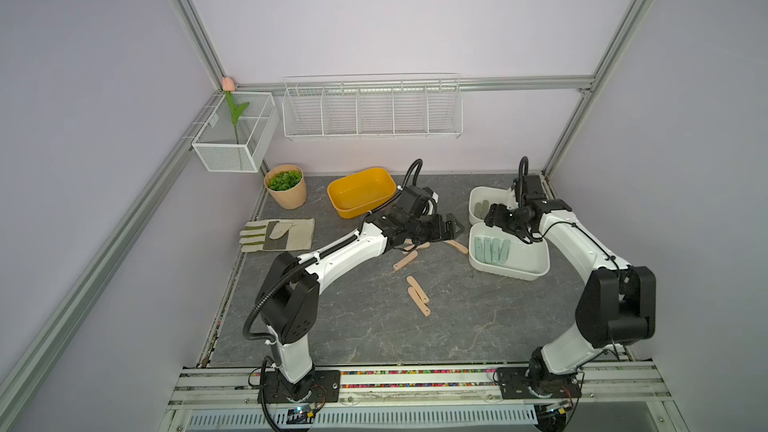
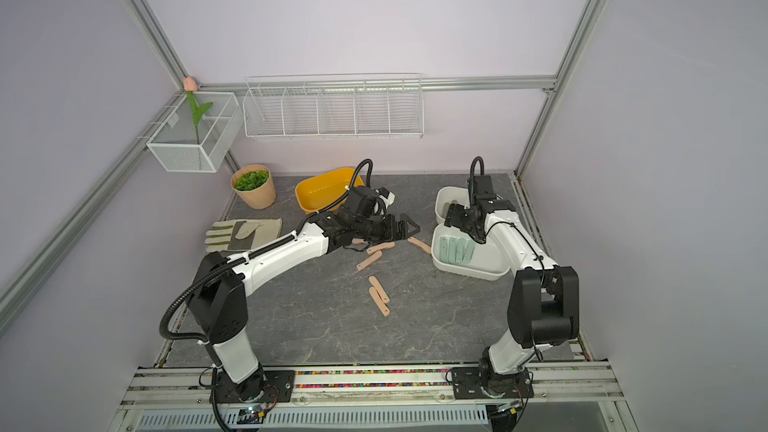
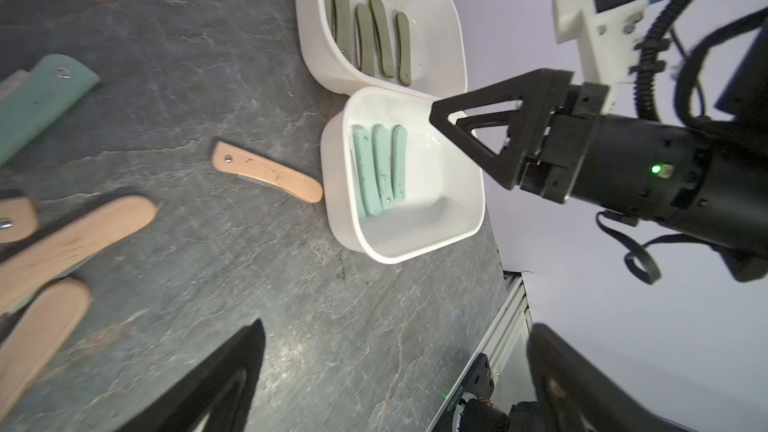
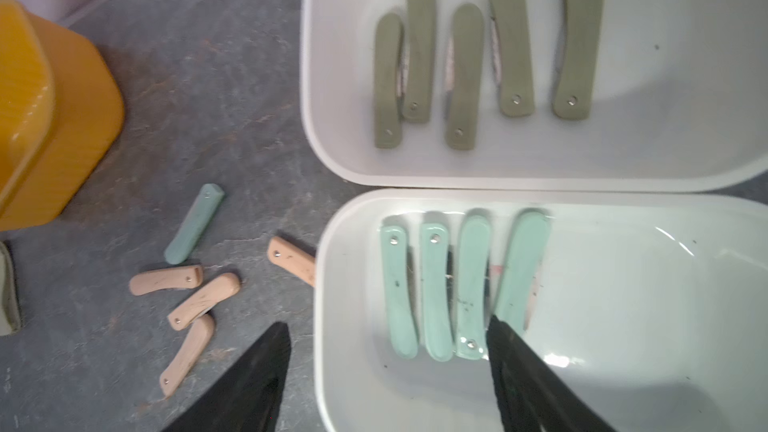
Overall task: Place the fruit knives into the storage box by color
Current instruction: Place the fruit knife in the storage box, then pick up the fruit knife from the center of the board.
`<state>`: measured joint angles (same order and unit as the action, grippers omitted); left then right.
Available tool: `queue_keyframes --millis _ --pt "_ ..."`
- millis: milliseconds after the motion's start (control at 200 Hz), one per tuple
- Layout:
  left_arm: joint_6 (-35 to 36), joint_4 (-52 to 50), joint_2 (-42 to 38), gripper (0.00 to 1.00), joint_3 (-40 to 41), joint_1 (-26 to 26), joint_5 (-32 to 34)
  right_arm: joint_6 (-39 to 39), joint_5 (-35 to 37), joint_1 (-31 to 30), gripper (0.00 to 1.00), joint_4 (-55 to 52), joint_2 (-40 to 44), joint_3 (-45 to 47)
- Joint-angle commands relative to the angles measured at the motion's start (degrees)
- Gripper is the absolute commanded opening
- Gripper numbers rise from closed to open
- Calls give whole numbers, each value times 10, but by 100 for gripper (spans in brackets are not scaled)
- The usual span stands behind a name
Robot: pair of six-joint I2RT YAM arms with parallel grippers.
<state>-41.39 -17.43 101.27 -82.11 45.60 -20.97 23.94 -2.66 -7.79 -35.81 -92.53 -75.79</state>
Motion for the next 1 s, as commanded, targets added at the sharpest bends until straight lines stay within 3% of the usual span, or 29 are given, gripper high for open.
queue_keyframes --millis 0,410,670,995 --pt "4 17 -42 99 33 -23 12 28 -2 -36 78 -26 -5 -42" --pt "17 11 -167 99 155 -131 10 71 31 -192 78 -84 -170 -213" --pt "23 1 -236 99 202 -209 -2 99 39 -225 78 -137 -306 -341" --pt "33 -8 -246 99 212 -220 -8 119 49 -229 77 -164 -391 -412"
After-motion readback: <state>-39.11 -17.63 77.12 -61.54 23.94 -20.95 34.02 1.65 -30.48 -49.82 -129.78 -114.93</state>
